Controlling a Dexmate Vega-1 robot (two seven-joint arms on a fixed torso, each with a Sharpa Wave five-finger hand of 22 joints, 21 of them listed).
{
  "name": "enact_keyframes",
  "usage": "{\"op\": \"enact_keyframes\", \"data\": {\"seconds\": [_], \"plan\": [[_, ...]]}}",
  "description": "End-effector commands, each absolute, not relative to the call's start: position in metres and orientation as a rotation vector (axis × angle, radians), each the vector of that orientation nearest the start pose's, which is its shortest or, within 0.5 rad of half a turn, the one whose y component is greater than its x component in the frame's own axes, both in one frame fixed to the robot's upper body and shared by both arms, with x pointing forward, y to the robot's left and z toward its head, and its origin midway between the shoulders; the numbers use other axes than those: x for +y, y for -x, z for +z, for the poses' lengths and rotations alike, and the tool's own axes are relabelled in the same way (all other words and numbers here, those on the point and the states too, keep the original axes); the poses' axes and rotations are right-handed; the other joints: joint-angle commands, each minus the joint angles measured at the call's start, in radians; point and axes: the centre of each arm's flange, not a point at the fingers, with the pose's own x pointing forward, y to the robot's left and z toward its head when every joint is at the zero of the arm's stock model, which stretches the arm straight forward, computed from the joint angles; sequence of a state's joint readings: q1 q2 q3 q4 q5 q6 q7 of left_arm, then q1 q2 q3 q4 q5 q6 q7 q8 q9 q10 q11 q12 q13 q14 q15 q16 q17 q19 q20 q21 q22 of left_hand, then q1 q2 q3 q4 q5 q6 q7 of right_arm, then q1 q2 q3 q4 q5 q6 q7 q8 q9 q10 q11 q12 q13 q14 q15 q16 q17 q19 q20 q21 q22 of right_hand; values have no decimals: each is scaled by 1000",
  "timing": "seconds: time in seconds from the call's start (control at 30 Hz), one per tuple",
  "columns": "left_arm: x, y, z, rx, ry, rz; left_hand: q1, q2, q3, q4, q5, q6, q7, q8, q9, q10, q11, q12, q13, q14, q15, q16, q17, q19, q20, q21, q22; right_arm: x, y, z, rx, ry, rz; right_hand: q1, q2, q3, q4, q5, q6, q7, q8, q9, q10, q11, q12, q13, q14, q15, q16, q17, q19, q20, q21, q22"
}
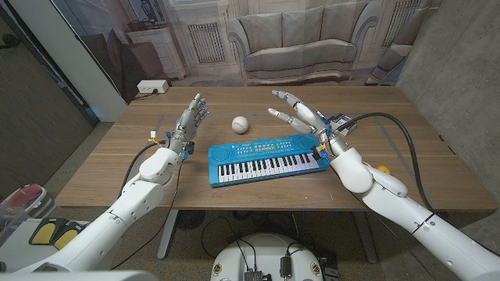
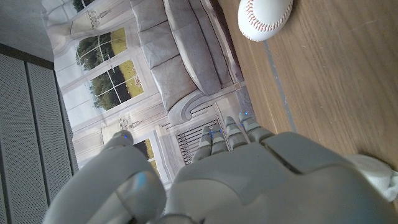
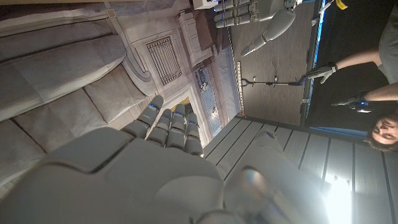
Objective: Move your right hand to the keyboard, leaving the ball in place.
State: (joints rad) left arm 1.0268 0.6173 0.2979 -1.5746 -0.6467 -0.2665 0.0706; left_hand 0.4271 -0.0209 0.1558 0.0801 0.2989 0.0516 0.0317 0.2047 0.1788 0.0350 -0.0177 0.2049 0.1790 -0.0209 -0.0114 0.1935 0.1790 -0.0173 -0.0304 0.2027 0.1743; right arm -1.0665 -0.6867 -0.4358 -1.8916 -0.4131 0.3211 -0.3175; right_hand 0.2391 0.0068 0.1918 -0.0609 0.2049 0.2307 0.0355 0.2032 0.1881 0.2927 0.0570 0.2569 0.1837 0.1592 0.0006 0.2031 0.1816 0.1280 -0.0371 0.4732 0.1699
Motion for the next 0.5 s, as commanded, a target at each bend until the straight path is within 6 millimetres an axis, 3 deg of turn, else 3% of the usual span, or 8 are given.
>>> {"op": "enact_keyframes", "data": {"seconds": [0.03,0.23,0.33,0.43,0.5], "plan": [[299,-598,-31,-646,25,-183,8,5,1,-2,-3,7,0,-2,5,2,-6,1,5,-4,-6,-4,4,0,-55,1,6,-149,-496,-13,-1157,1024,108,9,-3,-1,-3,10,13,-8,4,3,8,-8,-1,4,12,-7,-2,1,13,-40,-3,5],[302,-596,-30,-648,22,-176,8,6,0,-2,-4,6,0,-3,5,3,-4,0,5,-1,-4,-3,4,2,-57,2,6,-146,-496,-14,-1162,1042,103,10,-3,-2,-4,11,12,-10,2,3,1,-10,-6,3,15,-9,-2,1,17,-40,-6,5],[303,-596,-31,-645,26,-175,8,6,0,-2,-5,6,0,-3,5,3,-4,0,6,-1,-5,-3,4,2,-56,2,6,-145,-498,-15,-1162,1041,106,10,-3,-4,-5,13,8,-13,-1,3,0,-10,-10,3,51,-17,8,1,44,-38,-5,5],[303,-596,-32,-645,28,-175,9,6,-1,-2,-5,7,0,-3,5,3,-4,0,6,-1,-5,-4,4,2,-54,2,6,-144,-498,-16,-1163,1043,108,11,-2,-7,-7,15,6,-45,-3,3,0,-18,-16,2,96,-22,16,1,96,-18,1,6],[303,-596,-32,-644,26,-176,9,6,-1,-2,-6,8,0,-3,5,3,-4,0,6,-2,-5,-4,4,3,-53,2,6,-144,-498,-16,-1168,1040,106,12,-2,-9,-8,16,13,-73,-1,4,6,-46,-17,2,130,-5,21,0,127,3,2,6]]}}
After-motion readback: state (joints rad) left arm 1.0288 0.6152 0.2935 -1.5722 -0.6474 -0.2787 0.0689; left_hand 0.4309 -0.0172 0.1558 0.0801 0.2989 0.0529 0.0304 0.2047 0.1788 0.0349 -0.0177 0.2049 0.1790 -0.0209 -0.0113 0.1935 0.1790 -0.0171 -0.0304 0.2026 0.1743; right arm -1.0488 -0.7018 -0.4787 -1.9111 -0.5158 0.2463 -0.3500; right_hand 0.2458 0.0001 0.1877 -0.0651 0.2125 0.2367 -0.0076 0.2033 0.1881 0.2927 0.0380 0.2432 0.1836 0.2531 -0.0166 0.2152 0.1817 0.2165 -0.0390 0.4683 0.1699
